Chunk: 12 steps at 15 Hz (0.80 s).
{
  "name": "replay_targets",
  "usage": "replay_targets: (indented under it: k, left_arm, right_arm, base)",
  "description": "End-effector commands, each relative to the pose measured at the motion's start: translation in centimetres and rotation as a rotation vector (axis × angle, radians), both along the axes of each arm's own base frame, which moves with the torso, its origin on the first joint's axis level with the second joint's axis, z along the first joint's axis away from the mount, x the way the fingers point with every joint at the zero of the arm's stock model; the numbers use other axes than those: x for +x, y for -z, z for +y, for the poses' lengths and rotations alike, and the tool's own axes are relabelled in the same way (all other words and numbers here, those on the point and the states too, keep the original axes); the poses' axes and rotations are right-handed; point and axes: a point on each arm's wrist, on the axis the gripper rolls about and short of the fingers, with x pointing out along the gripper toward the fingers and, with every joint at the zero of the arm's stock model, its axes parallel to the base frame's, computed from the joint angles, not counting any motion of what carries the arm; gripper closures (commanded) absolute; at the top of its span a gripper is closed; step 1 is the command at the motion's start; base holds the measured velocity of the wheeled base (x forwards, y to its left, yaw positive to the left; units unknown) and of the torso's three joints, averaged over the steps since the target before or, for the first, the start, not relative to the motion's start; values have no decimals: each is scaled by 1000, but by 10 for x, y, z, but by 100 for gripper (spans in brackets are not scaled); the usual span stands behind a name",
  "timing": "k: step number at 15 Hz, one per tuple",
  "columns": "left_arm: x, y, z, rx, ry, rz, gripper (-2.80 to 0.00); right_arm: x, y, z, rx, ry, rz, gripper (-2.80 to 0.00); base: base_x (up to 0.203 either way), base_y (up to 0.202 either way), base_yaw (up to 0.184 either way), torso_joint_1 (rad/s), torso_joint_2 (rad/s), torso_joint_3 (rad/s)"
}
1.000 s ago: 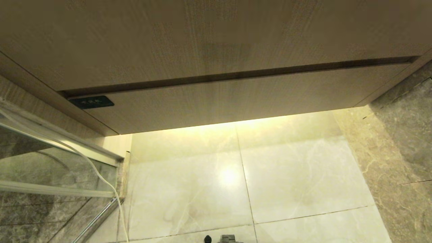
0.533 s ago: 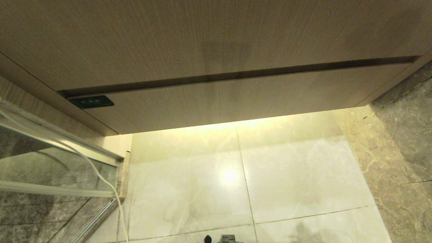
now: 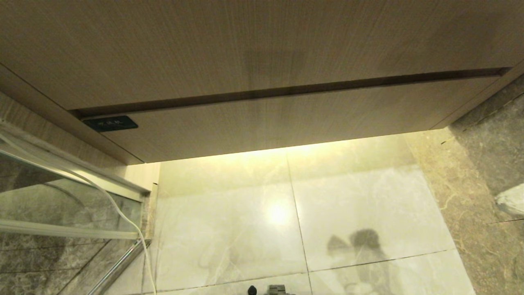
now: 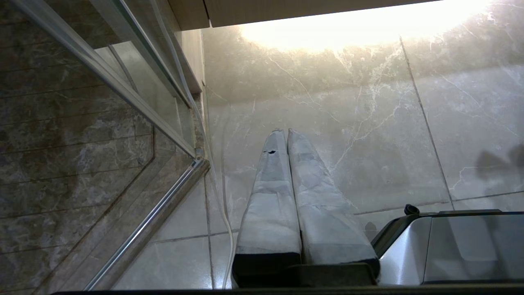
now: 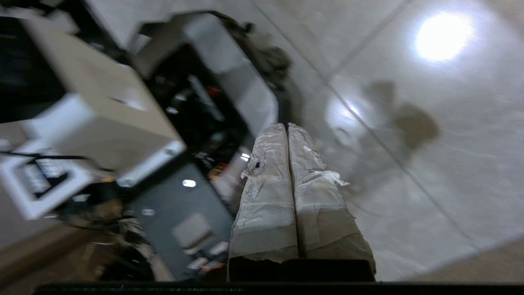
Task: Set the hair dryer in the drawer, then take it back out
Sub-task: Pull open the drawer
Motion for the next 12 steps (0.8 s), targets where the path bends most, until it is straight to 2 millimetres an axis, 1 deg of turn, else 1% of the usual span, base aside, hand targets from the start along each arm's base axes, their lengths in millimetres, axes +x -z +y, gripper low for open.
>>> replay_targets:
  k: [1,3,6,8,11,12]
  left_arm:
    - [0,0,0,0,0,0,0]
    - [0,0,0,0,0,1,0]
    - [0,0,0,0,-1,0,0]
    - [0,0,0,0,0,0,0]
    - [0,0,0,0,0,1,0]
    - [0,0,0,0,1,0,0]
  right_arm:
    - [46,13,11,-133,33,10,0]
    - [67,17,23,-204,22,-95,0]
    - [100,29,37,-199,26,-239,0]
    - [113,41,43,-227,-5,-330,0]
    - [131,44,49,-224,-17,-451,0]
    - [137,43,49,-218,-9,-485,-280]
  base:
    - [0,0,0,0,0,0]
    - [0,0,0,0,0,0]
    - [0,0,0,0,0,0]
    - [0,0,0,0,0,0]
    - [0,0,0,0,0,0]
    - [0,0,0,0,0,0]
